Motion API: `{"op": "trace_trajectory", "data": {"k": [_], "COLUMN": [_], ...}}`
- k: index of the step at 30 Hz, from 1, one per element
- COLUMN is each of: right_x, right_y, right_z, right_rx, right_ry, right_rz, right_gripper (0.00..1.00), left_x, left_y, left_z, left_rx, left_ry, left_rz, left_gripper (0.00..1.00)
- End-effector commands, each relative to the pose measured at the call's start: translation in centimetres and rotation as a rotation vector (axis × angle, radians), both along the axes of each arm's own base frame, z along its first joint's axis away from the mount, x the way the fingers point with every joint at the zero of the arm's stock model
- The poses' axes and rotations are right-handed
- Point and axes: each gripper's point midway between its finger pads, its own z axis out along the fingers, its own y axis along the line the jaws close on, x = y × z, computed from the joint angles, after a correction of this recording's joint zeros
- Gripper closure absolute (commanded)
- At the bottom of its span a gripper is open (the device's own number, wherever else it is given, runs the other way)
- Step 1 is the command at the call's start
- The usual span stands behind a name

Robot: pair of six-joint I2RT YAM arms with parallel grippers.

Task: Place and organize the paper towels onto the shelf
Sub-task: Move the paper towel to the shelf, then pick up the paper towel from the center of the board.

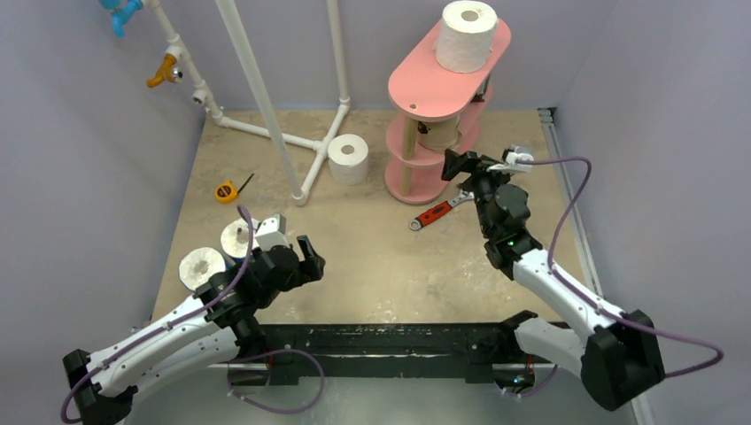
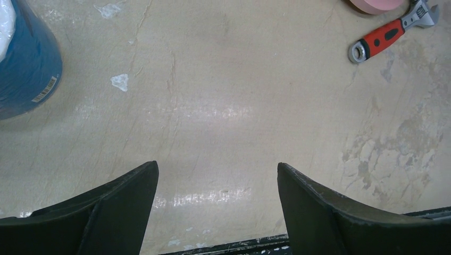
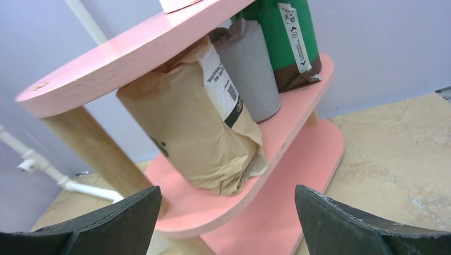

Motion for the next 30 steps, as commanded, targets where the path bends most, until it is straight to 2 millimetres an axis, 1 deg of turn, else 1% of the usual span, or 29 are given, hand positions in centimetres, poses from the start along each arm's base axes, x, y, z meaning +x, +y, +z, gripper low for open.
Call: {"op": "trace_trajectory", "data": {"k": [1,2,3,7,10,13,16,19,23,24,25,27,30], "right_x": [-3.3,-4.0,-4.8,-7.4,-9.4,-10.8,-10.9,-10.6,-10.5,-10.5,-10.8,-10.9,-11.4], "right_y": [0.4,0.2,0.0,0.5,1.7,3.2,3.6,3.0,2.7,2.8,3.7,3.8,4.6], "right_z": [-1.6,-1.7,-2.3,-3.4,-5.1,-6.9,-9.7,-12.0,-13.4,-13.7,-14.0,-15.2,-16.4], "right_rx": [-0.01,0.004,0.006,0.017,0.067,0.145,0.158,0.133,0.134,0.149,0.19,0.259,0.28], "right_ry": [0.136,0.161,0.203,0.29,0.348,0.386,0.487,0.576,0.609,0.613,0.623,0.638,0.636], "right_rz": [0.076,0.078,0.084,0.16,0.254,0.338,0.331,0.268,0.238,0.239,0.277,0.262,0.318], "right_gripper": [0.01,0.01,0.01,0.01,0.01,0.01,0.01,0.01,0.01,0.01,0.01,0.01,0.01], "left_x": [-0.1,-0.1,-0.1,0.0,0.3,0.6,1.3,1.8,2.4,2.5,2.8,3.2,3.6], "left_y": [-0.1,0.0,0.0,0.6,1.0,1.5,2.1,2.4,2.5,2.3,2.1,1.4,0.8], "left_z": [0.5,0.7,0.7,1.2,1.8,2.5,3.4,4.2,5.3,5.6,5.7,5.7,5.0], "left_rx": [-0.036,-0.041,-0.042,-0.033,-0.022,-0.009,0.011,0.036,0.051,0.042,0.031,0.001,-0.038], "left_ry": [-0.021,-0.027,-0.032,-0.052,-0.068,-0.091,-0.124,-0.145,-0.16,-0.161,-0.158,-0.124,-0.044], "left_rz": [-0.006,-0.006,-0.006,0.007,0.024,0.051,0.089,0.108,0.126,0.128,0.127,0.118,0.112], "left_gripper": [0.18,0.17,0.17,0.17,0.17,0.17,0.17,0.17,0.15,0.15,0.15,0.15,0.15]}}
